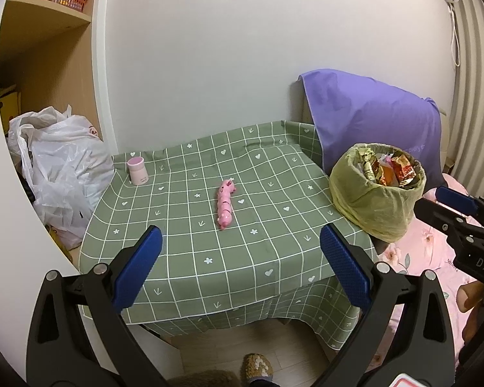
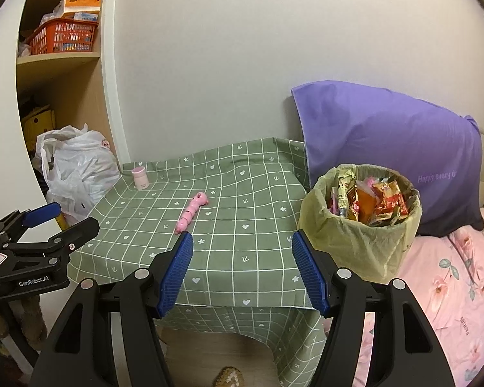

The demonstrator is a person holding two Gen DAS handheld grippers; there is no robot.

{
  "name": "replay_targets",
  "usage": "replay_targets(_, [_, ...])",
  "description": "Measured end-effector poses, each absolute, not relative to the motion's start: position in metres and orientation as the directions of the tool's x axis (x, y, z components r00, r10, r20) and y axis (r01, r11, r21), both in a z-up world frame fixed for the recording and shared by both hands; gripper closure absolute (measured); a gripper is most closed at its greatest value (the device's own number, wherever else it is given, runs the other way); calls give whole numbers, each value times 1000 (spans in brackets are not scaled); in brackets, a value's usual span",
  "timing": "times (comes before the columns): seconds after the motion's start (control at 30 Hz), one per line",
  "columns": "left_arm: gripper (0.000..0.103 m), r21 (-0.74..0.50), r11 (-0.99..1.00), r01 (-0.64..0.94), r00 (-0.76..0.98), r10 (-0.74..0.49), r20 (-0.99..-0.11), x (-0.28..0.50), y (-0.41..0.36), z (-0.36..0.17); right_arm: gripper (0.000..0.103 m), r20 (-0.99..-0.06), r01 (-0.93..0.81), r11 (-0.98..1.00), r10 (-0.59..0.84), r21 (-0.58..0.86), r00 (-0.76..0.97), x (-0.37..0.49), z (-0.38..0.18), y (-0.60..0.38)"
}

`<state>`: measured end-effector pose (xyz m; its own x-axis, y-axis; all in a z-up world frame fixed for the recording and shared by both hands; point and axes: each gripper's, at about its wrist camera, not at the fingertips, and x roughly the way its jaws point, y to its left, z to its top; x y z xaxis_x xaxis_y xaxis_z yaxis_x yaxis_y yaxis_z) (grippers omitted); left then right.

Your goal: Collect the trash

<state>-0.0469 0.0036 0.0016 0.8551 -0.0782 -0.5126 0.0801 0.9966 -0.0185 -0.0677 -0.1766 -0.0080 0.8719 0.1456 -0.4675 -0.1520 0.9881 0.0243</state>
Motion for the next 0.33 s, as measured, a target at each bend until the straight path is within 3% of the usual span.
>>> replay_targets(0.23, [9,-107,994,-32,793,-40,-608,12,33,-29,43,-523,-207,978,171,-11,835,-16,-21,-164])
replay_targets(0.33, [9,-113,981,-156,742,41,-669,66,65,-57,43,-612,-328,945,257,-3,748,46,-42,-153])
